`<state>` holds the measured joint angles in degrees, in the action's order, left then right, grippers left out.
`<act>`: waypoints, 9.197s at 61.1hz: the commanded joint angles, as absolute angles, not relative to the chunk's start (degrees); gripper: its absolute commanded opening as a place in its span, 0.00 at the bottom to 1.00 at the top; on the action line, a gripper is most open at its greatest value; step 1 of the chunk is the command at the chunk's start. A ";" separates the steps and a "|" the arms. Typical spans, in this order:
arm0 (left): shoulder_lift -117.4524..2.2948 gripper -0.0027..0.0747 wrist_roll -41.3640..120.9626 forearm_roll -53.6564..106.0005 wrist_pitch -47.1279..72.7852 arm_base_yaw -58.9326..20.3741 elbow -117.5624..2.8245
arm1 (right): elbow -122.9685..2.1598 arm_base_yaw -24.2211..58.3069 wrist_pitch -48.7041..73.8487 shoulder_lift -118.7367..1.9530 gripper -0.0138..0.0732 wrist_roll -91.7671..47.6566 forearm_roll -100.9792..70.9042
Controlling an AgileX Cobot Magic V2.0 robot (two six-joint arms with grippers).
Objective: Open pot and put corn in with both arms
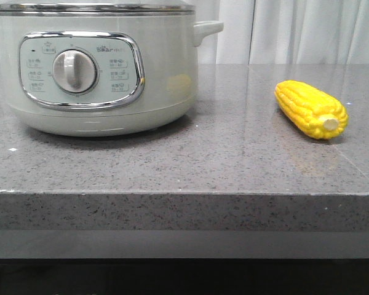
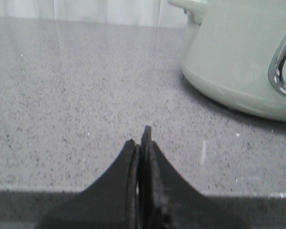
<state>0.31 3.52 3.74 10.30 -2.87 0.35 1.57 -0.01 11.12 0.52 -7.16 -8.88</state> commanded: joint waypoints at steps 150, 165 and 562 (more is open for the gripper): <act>-92.75 0.67 6.04 7.00 52.90 -23.78 -104.22 | -32.05 -0.38 12.64 -23.42 0.90 -7.15 -8.37; -93.08 0.67 6.04 7.00 52.74 -23.78 -104.22 | -32.05 -0.38 12.72 -23.55 0.90 -7.15 -8.37; -20.36 0.25 6.93 11.28 51.37 -23.78 -46.17 | -38.15 10.65 7.74 -47.96 0.08 -16.00 -17.74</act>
